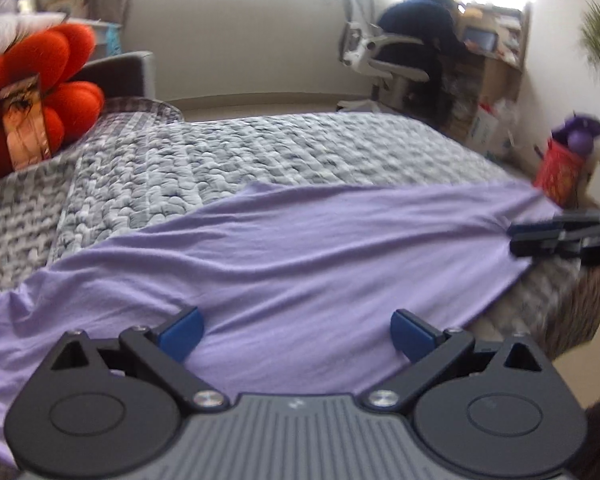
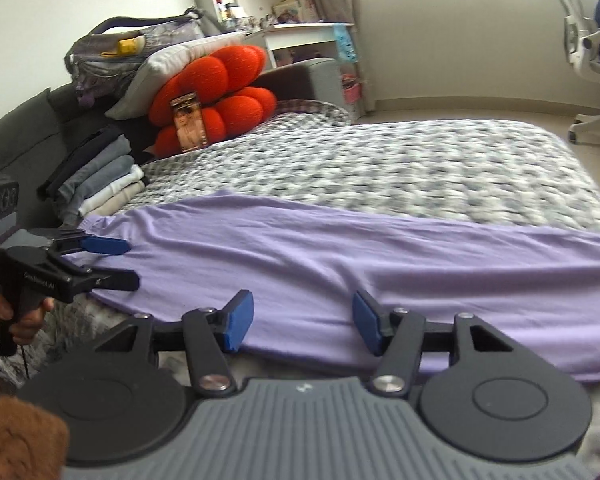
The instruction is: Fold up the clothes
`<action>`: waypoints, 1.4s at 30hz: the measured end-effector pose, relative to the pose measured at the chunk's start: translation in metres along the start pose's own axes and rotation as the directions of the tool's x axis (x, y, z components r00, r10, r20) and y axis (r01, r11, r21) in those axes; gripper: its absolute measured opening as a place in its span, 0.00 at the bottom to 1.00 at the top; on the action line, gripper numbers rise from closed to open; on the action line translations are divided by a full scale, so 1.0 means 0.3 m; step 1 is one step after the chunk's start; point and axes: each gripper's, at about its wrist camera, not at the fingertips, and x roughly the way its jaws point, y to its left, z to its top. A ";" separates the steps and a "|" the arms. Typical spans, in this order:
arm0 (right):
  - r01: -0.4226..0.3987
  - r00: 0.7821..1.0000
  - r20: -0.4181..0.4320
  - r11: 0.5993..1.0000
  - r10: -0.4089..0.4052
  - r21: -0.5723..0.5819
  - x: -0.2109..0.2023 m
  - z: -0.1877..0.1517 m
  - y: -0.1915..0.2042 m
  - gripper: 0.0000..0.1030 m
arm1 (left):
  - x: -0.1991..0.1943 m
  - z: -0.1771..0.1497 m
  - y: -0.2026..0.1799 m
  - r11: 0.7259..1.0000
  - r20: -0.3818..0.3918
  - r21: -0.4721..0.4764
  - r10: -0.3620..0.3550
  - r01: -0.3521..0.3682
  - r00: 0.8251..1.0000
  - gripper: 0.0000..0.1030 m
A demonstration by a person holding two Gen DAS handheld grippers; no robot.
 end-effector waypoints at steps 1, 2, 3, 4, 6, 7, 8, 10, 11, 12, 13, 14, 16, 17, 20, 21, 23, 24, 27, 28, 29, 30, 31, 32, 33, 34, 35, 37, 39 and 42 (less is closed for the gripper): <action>0.023 1.000 0.003 1.000 -0.023 0.005 -0.023 -0.008 -0.015 0.57 | -0.005 0.000 -0.005 1.000 -0.003 0.014 -0.005 0.005 1.000 0.98; 0.042 0.999 0.007 0.999 -0.042 0.013 -0.047 -0.015 -0.030 0.57 | -0.010 0.000 -0.010 1.000 -0.004 0.025 -0.012 0.012 1.000 0.97; 0.059 0.998 0.011 0.998 -0.059 0.024 -0.071 -0.021 -0.045 0.57 | -0.013 0.003 -0.014 0.999 -0.005 0.028 -0.025 0.025 1.000 0.97; 0.071 0.997 0.018 0.996 -0.072 0.049 -0.095 -0.025 -0.063 0.57 | -0.016 0.008 -0.018 0.999 -0.005 0.030 -0.040 0.040 0.999 0.97; 0.095 0.995 0.029 0.991 -0.098 0.099 -0.142 -0.035 -0.099 0.57 | -0.019 0.019 -0.037 0.997 0.008 0.042 -0.062 0.061 0.998 0.94; 0.109 0.993 0.033 0.986 -0.114 0.130 -0.163 -0.039 -0.115 0.57 | -0.020 0.027 -0.050 0.996 0.017 0.053 -0.070 0.069 0.997 0.92; 0.124 0.991 0.037 0.980 -0.131 0.158 -0.182 -0.045 -0.131 0.57 | -0.020 0.036 -0.064 0.995 0.027 0.066 -0.077 0.075 0.997 0.89; 0.134 0.988 0.047 0.964 -0.148 0.229 -0.216 -0.059 -0.166 0.57 | -0.016 0.052 -0.095 0.990 0.038 0.091 -0.109 0.105 0.993 0.84; 0.138 0.986 0.051 0.954 -0.157 0.265 -0.232 -0.066 -0.184 0.57 | -0.013 0.060 -0.111 0.987 0.041 0.104 -0.130 0.125 0.991 0.80; 0.142 0.985 0.055 0.944 -0.166 0.299 -0.249 -0.073 -0.201 0.56 | -0.010 0.066 -0.128 0.983 0.044 0.118 -0.150 0.144 0.988 0.76; 0.146 0.983 0.059 0.931 -0.175 0.334 -0.266 -0.081 -0.219 0.52 | -0.006 0.073 -0.148 0.977 0.045 0.136 -0.175 0.167 0.984 0.74; 0.149 0.981 0.063 0.918 -0.184 0.368 -0.283 -0.088 -0.237 0.49 | -0.001 0.079 -0.169 0.969 0.045 0.154 -0.200 0.191 0.979 0.69; 0.157 0.976 0.069 0.890 -0.205 0.429 -0.315 -0.101 -0.270 0.49 | 0.013 0.092 -0.212 0.951 0.032 0.187 -0.255 0.245 0.966 0.64; 0.172 0.971 0.074 0.882 -0.227 0.439 -0.329 -0.101 -0.279 0.49 | 0.023 0.097 -0.236 0.942 0.021 0.206 -0.276 0.266 0.961 0.60; 0.202 0.956 0.083 0.836 -0.281 0.510 -0.371 -0.108 -0.338 0.49 | 0.054 0.112 -0.312 0.910 -0.014 0.265 -0.327 0.319 0.945 0.49; 0.205 0.952 0.083 0.814 -0.296 0.544 -0.383 -0.113 -0.364 0.49 | 0.064 0.115 -0.341 0.898 -0.025 0.288 -0.340 0.332 0.940 0.46; 0.211 0.944 0.071 0.755 -0.322 0.621 -0.398 -0.127 -0.425 0.49 | 0.085 0.120 -0.401 0.872 -0.047 0.333 -0.364 0.358 0.930 0.42; 0.208 0.942 0.063 0.720 -0.331 0.662 -0.402 -0.137 -0.458 0.49 | 0.095 0.123 -0.431 0.858 -0.059 0.355 -0.375 0.370 0.925 0.38; 0.138 0.951 0.064 0.599 -0.304 0.789 -0.401 -0.190 -0.561 0.49 | 0.122 0.132 -0.510 0.829 -0.080 0.404 -0.389 0.387 0.918 0.33; 0.102 0.955 0.077 0.559 -0.287 0.823 -0.399 -0.212 -0.587 0.49 | 0.130 0.136 -0.530 0.825 -0.083 0.412 -0.389 0.387 0.917 0.31; 0.070 0.957 0.094 0.531 -0.275 0.844 -0.394 -0.229 -0.603 0.49 | 0.138 0.139 -0.549 0.822 -0.086 0.419 -0.388 0.386 0.918 0.29; 0.038 0.958 0.111 0.502 -0.264 0.864 -0.389 -0.245 -0.619 0.49 | 0.146 0.145 -0.562 0.822 -0.086 0.420 -0.385 0.384 0.919 0.28; 0.007 0.958 0.130 0.476 -0.255 0.880 -0.385 -0.260 -0.633 0.49 | 0.153 0.152 -0.573 0.824 -0.086 0.419 -0.383 0.382 0.920 0.28; -0.018 0.956 0.151 0.461 -0.253 0.887 -0.384 -0.270 -0.640 0.49 | 0.161 0.158 -0.584 0.825 -0.086 0.418 -0.380 0.379 0.921 0.27; -0.044 0.953 0.172 0.446 -0.250 0.894 -0.381 -0.278 -0.647 0.49 | 0.165 0.163 -0.594 0.828 -0.085 0.415 -0.377 0.377 0.922 0.27; -0.069 0.950 0.191 0.431 -0.247 0.900 -0.378 -0.286 -0.655 0.49 | 0.170 0.166 -0.601 0.830 -0.083 0.414 -0.374 0.373 0.924 0.26; -0.088 0.947 0.206 0.414 -0.248 0.906 -0.374 -0.292 -0.663 0.49 | 0.176 0.168 -0.608 0.832 -0.081 0.413 -0.371 0.370 0.925 0.26; -0.115 0.939 0.225 0.384 -0.258 0.916 -0.371 -0.303 -0.680 0.46 | 0.185 0.170 -0.619 0.837 -0.069 0.412 -0.364 0.359 0.929 0.24; -0.134 0.934 0.237 0.355 -0.266 0.925 -0.368 -0.310 -0.699 0.41 | 0.195 0.175 -0.628 0.844 -0.059 0.405 -0.360 0.352 0.931 0.18; -0.153 0.928 0.247 0.320 -0.278 0.935 -0.369 -0.315 -0.725 0.14 | 0.194 0.190 -0.639 0.855 -0.044 0.400 -0.343 0.331 0.938 0.02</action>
